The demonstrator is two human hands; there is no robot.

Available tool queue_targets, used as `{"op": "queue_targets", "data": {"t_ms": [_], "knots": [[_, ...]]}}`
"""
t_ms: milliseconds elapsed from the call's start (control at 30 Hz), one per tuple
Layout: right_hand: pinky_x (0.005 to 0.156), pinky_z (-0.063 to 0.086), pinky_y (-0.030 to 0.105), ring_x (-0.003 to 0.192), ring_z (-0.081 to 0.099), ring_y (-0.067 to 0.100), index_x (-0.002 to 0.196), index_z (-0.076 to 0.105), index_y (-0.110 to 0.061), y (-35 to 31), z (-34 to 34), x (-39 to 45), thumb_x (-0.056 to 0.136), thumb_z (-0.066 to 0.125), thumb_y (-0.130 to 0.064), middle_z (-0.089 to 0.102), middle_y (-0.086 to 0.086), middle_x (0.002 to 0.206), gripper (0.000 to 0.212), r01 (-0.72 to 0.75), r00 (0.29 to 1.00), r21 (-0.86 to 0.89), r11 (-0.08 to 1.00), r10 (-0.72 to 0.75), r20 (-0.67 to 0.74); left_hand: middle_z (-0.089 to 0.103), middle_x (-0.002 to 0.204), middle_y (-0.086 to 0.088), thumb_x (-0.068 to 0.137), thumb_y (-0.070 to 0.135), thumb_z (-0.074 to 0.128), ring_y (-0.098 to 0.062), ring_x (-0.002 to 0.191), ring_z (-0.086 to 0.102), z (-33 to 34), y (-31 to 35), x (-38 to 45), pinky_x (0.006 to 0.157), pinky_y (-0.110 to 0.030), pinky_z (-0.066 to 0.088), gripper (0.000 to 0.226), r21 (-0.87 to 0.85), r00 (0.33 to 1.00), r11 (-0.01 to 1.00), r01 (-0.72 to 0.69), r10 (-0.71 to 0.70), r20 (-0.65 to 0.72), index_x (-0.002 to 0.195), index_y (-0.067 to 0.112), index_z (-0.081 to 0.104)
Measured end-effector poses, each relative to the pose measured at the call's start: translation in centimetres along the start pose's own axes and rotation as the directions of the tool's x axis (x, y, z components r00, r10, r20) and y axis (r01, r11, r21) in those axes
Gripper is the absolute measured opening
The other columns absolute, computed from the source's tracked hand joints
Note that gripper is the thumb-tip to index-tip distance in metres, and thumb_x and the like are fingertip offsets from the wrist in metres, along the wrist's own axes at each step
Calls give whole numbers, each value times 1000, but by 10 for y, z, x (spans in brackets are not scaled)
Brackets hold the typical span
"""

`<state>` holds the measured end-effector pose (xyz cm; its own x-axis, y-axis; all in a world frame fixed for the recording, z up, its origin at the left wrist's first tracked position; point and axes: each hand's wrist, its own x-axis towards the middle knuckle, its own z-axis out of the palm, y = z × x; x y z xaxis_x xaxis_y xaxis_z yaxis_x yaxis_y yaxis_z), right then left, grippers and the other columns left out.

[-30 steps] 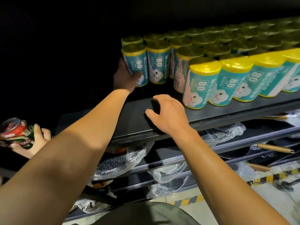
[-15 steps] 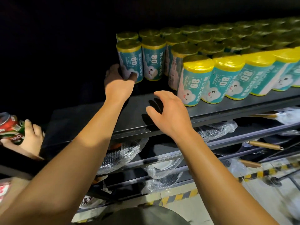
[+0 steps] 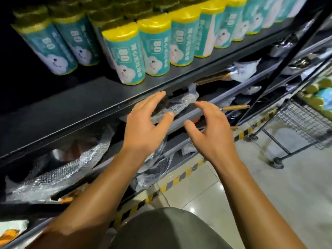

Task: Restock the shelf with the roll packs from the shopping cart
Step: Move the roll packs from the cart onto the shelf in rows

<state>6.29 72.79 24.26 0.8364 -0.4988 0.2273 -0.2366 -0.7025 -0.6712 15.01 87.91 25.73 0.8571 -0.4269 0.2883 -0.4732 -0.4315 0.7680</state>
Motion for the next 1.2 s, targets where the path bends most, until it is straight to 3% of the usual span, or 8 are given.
{"op": "queue_targets", "data": {"t_ms": [167, 300, 400, 500, 667, 800, 900, 1200], "knots": [[109, 41, 38, 128, 48, 16, 137, 55, -20, 82, -51, -40, 91, 64, -36, 56, -4, 139, 49, -164, 986, -55, 985, 162, -44, 46, 140, 18, 89, 32, 70, -8, 136, 41, 88, 34, -28, 104, 0, 19, 57, 5, 974, 998, -63, 60, 218, 143, 23, 52], [108, 41, 37, 130, 49, 20, 137, 56, -22, 139, -93, -72, 91, 65, -36, 56, -3, 140, 49, -292, 954, -76, 953, 285, -90, 47, 148, 11, 84, 45, 64, -9, 139, 39, 148, 56, -46, 111, -14, 26, 68, -13, 930, 997, -79, 78, 359, 147, 25, 46], [100, 39, 30, 125, 52, 20, 136, 56, -21, 172, -121, -88, 91, 66, -33, 58, -2, 136, 47, -348, 932, -75, 935, 336, -138, 46, 146, 14, 85, 44, 62, 4, 134, 35, 188, 76, -57, 105, -1, 19, 68, -56, 902, 993, -104, 118, 415, 147, 20, 48], [110, 39, 36, 133, 48, 22, 140, 53, -19, 198, -145, -96, 91, 63, -38, 54, 1, 144, 54, -416, 902, -77, 906, 401, -159, 46, 132, 18, 84, 37, 63, 15, 123, 32, 224, 99, -61, 103, 1, 19, 62, -102, 898, 990, -99, 133, 420, 141, 15, 54], [108, 40, 39, 129, 50, 23, 140, 53, -16, 244, -177, -91, 92, 62, -39, 57, 4, 140, 54, -490, 858, -86, 867, 463, -220, 54, 137, 7, 82, 35, 62, -15, 132, 46, 290, 126, -51, 113, -35, 37, 61, -94, 853, 990, -105, 138, 504, 139, 16, 56], [112, 38, 44, 130, 49, 25, 139, 53, -14, 290, -197, -73, 93, 62, -38, 56, 5, 140, 53, -572, 805, -101, 814, 534, -259, 52, 147, 4, 86, 47, 54, -14, 137, 45, 350, 135, -19, 115, -37, 35, 63, -111, 738, 973, -202, 226, 636, 144, 22, 52], [114, 32, 38, 136, 43, 24, 142, 51, -14, 325, -213, -56, 94, 62, -38, 52, 4, 146, 55, -652, 742, -106, 751, 603, -292, 48, 150, 9, 91, 42, 62, -9, 139, 38, 399, 151, 11, 116, -26, 29, 60, -137, 676, 960, -244, 270, 686, 147, 24, 48], [115, 29, 35, 140, 40, 24, 145, 48, -12, 402, -252, -30, 94, 64, -33, 48, 6, 150, 57, -843, 479, 63, 535, 798, -367, 52, 145, 3, 93, 33, 65, -20, 134, 44, 532, 235, 82, 109, -29, 31, 60, -231, 453, 896, -379, 397, 798, 149, 27, 43]]}}
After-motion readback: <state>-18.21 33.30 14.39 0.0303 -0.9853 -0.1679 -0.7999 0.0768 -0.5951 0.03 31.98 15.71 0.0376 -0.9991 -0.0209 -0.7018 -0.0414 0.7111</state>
